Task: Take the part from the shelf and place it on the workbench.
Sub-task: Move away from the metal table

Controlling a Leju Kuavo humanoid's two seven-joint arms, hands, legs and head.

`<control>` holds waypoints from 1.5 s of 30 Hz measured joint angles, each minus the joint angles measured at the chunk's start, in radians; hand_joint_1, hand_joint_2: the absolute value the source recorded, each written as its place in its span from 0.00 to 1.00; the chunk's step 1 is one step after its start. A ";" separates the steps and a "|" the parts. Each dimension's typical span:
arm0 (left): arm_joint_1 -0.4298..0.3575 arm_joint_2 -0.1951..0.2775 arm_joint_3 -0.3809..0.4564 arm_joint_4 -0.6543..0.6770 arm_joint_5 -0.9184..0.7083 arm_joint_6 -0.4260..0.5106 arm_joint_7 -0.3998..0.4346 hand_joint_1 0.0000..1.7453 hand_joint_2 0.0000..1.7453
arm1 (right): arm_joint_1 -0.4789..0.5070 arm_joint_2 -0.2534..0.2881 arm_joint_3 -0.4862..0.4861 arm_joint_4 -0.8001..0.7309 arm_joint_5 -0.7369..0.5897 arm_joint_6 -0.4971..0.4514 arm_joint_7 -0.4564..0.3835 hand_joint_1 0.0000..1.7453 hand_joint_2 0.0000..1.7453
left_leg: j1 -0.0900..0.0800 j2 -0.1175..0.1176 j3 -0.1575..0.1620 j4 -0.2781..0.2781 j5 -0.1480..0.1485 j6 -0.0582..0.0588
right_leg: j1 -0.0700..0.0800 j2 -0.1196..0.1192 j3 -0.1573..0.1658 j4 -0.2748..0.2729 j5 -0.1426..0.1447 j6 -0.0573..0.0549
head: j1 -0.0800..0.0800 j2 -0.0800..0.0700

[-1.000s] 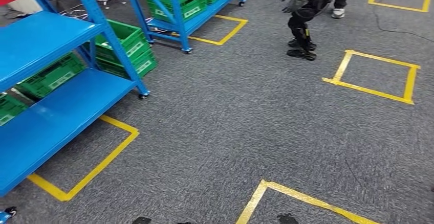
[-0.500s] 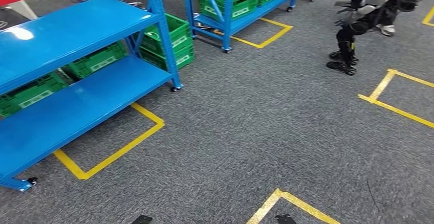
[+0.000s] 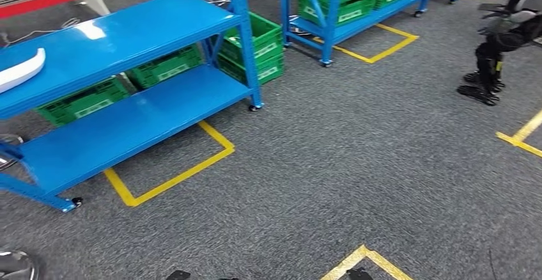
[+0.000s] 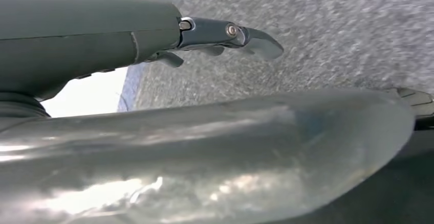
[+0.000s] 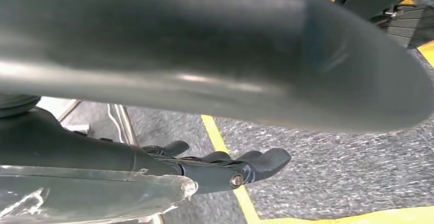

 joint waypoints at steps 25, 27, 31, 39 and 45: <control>0.004 0.000 0.000 0.000 0.005 0.000 0.001 0.00 0.00 | -0.010 0.001 -0.002 0.000 0.005 0.000 0.006 0.00 0.00 | 0.005 -0.087 0.113 -0.250 0.113 0.003 | -0.010 0.080 -0.003 0.010 -0.002 0.018 | 0.009 0.000; 0.002 0.000 0.000 0.000 0.005 0.000 0.002 0.00 0.00 | -0.010 0.002 -0.002 0.000 0.006 0.000 0.005 0.00 0.00 | 0.001 -0.033 0.069 -0.159 0.061 -0.004 | -0.008 0.056 -0.002 0.006 0.000 0.007 | 0.000 0.000; 0.001 0.001 0.000 0.000 0.005 0.000 0.002 0.00 0.00 | -0.004 0.002 -0.002 0.000 0.006 0.000 0.006 0.00 0.00 | 0.001 0.000 -0.009 0.003 0.012 -0.004 | 0.001 -0.001 -0.001 0.006 -0.003 0.000 | -0.003 0.000; -0.002 0.001 0.000 0.000 0.006 0.000 0.002 0.00 0.00 | -0.009 0.003 -0.002 0.000 0.006 0.000 0.006 0.00 0.00 | -0.019 0.060 0.133 -0.271 0.114 0.041 | 0.016 -0.071 0.012 0.004 -0.018 0.025 | -0.003 0.000; -0.002 -0.001 0.000 0.000 0.007 0.000 0.003 0.00 0.00 | -0.005 0.003 -0.002 0.000 0.007 0.000 0.006 0.00 0.00 | -0.006 -0.009 0.139 -0.281 0.123 0.059 | 0.008 0.030 -0.116 0.274 -0.143 0.048 | 0.010 0.000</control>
